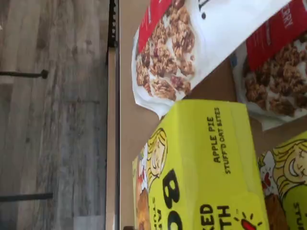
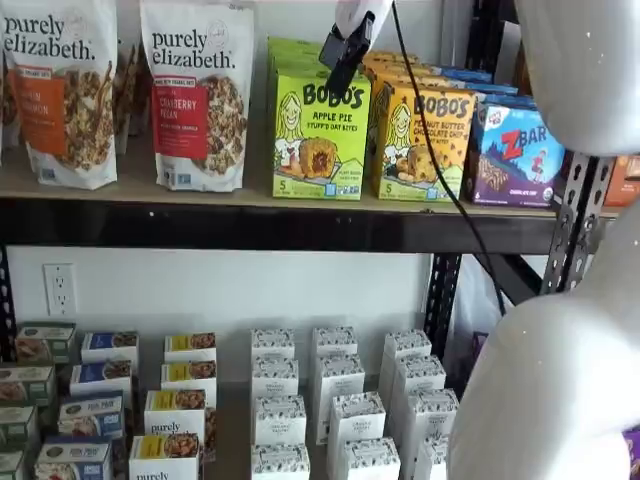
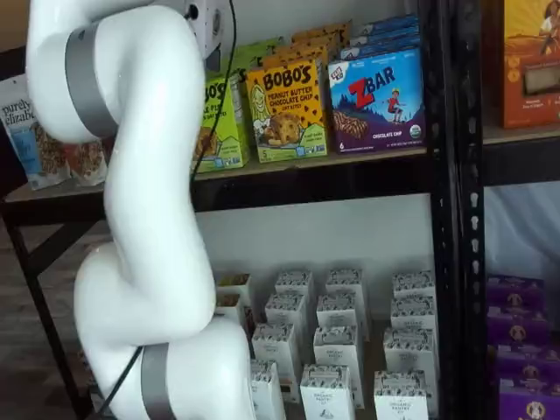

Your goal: Pick the green box on the top shelf, the fourth from the left

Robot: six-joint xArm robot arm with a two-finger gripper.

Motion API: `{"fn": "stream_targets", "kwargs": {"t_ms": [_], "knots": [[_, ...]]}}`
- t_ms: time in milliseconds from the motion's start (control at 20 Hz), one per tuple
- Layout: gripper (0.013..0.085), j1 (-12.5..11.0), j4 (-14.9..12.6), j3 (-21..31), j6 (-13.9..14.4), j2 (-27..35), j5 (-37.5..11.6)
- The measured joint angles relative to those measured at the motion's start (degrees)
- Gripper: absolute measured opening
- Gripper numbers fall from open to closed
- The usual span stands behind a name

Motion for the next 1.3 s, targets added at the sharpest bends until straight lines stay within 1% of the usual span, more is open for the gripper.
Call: {"fn": "stream_targets", "kwargs": {"t_ms": [300, 550, 1300], "knots": [[0.085, 1.06, -2.57, 0.01, 0.35, 1.24, -0.23], [0.085, 1.9, -3.9, -0.79, 0.92, 2.39, 1.31], [0.085, 3.6, -5.72, 1.73, 1.87, 2.33, -1.66]]}}
